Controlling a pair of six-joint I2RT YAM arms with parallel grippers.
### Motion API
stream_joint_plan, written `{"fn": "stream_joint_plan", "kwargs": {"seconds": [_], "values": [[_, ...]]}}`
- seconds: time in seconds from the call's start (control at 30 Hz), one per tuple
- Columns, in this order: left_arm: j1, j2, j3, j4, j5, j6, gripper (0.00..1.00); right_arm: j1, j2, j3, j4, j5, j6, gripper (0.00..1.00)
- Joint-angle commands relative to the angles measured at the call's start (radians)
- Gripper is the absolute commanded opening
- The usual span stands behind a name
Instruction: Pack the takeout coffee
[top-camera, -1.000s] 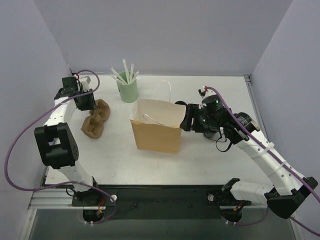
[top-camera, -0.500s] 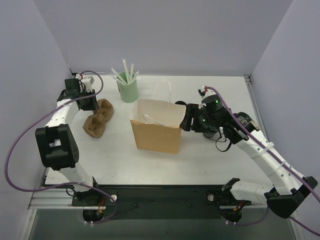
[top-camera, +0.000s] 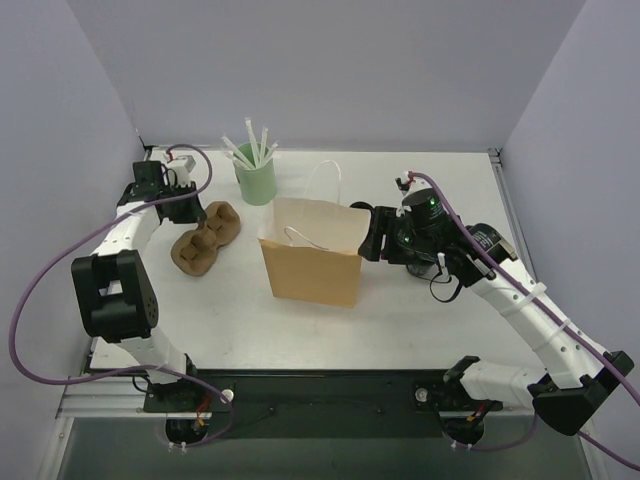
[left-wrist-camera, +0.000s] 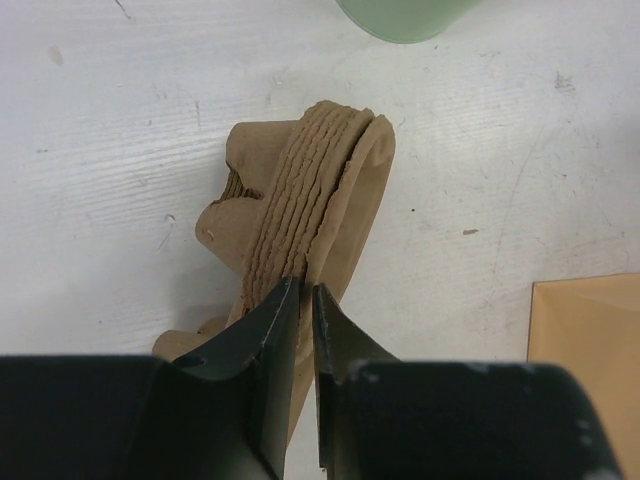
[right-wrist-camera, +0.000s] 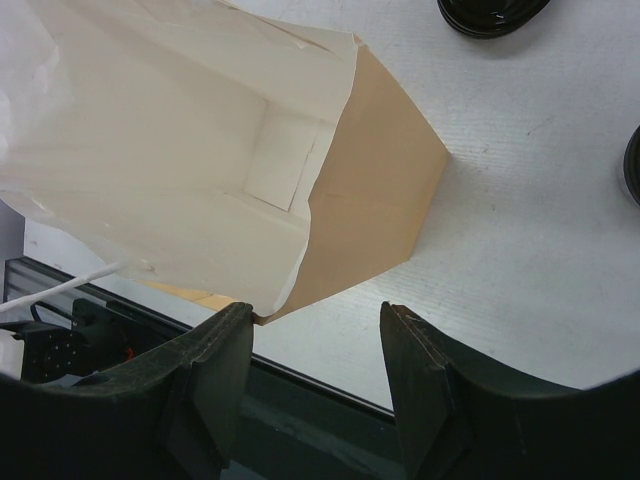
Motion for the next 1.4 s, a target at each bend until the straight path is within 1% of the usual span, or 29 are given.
{"fn": "stream_joint_plan", "kwargs": {"seconds": [0.0,0.07,0.2,0.23,0.3,0.33,0.43,0.6,0.67,0.77,0.8,0.9,0.97,1.03,1.3,1.37], "values": [[-0.010,-0.040,-0.038,-0.034,0.066,-0.002,0.22,0.008,0.010,0.035,-0.027,0.004,0.002,0.54],[-0.010,-0.050,-0.040,-0.047,0.075,-0.012,0.22,0.008,0.010,0.045,-0.026,0.007,-0.001,0.54],[-0.007,-0.100,-0.070,-0.044,0.156,-0.052,0.22,0.008,0.013,0.063,-0.030,0.010,-0.002,0.54],[-0.005,-0.110,-0.078,-0.041,0.210,-0.052,0.23,0.009,0.015,0.071,-0.032,0.010,-0.001,0.54],[-0.002,-0.133,-0.110,-0.024,0.253,-0.089,0.28,0.009,0.012,0.077,-0.035,0.012,0.002,0.54],[-0.001,-0.139,-0.121,-0.016,0.309,-0.095,0.30,0.009,0.009,0.083,-0.037,0.012,0.004,0.54],[0.002,-0.150,-0.153,-0.007,0.356,-0.115,0.32,0.008,-0.001,0.083,-0.041,0.017,0.007,0.54],[0.015,-0.168,-0.158,0.010,0.417,-0.140,0.34,0.008,-0.025,0.068,-0.053,0.021,0.016,0.54],[0.015,-0.168,-0.152,-0.001,0.414,-0.134,0.34,0.008,-0.034,0.057,-0.058,0.020,0.025,0.54],[0.018,-0.185,-0.138,-0.017,0.344,-0.115,0.35,0.008,-0.045,0.051,-0.061,0.018,0.030,0.54],[0.018,-0.189,-0.130,-0.019,0.283,-0.108,0.35,0.008,-0.045,0.051,-0.063,0.017,0.028,0.54],[0.018,-0.186,-0.095,-0.037,0.195,-0.077,0.37,0.008,-0.051,0.051,-0.069,0.017,0.028,0.54],[0.018,-0.167,-0.077,-0.057,0.167,-0.063,0.39,0.008,-0.054,0.051,-0.073,0.017,0.027,0.54],[0.016,-0.148,-0.049,-0.074,0.161,-0.031,0.39,0.008,-0.059,0.049,-0.076,0.015,0.025,0.54],[0.009,-0.090,-0.044,-0.070,0.201,-0.025,0.40,0.008,-0.070,0.046,-0.092,0.021,0.018,0.54],[0.003,-0.076,-0.041,-0.067,0.204,-0.025,0.43,0.008,-0.070,0.045,-0.093,0.023,0.015,0.54]]}}
